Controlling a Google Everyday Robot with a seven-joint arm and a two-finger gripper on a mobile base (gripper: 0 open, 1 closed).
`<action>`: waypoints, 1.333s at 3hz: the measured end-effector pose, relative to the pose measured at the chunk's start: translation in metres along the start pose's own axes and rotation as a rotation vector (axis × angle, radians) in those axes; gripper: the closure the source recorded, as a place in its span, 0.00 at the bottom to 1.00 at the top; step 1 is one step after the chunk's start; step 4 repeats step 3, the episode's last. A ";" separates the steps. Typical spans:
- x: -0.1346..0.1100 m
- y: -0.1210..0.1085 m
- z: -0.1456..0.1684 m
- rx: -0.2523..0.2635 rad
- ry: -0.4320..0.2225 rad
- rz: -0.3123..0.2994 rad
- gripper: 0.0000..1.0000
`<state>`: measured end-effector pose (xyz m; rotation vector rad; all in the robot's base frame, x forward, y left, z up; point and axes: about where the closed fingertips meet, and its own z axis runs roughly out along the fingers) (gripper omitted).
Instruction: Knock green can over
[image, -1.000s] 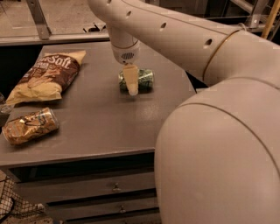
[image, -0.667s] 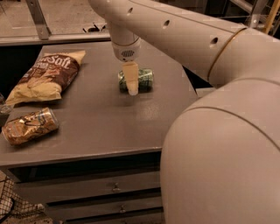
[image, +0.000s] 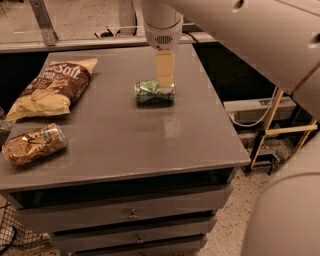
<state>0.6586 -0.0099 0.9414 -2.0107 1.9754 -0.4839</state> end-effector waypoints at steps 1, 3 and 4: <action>0.038 -0.005 -0.024 0.038 -0.046 0.066 0.00; 0.130 0.012 -0.041 0.039 -0.119 0.260 0.00; 0.130 0.012 -0.041 0.039 -0.119 0.260 0.00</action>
Offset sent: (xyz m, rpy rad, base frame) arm -0.0273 -0.1490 0.0522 0.2546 -0.0581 -0.2065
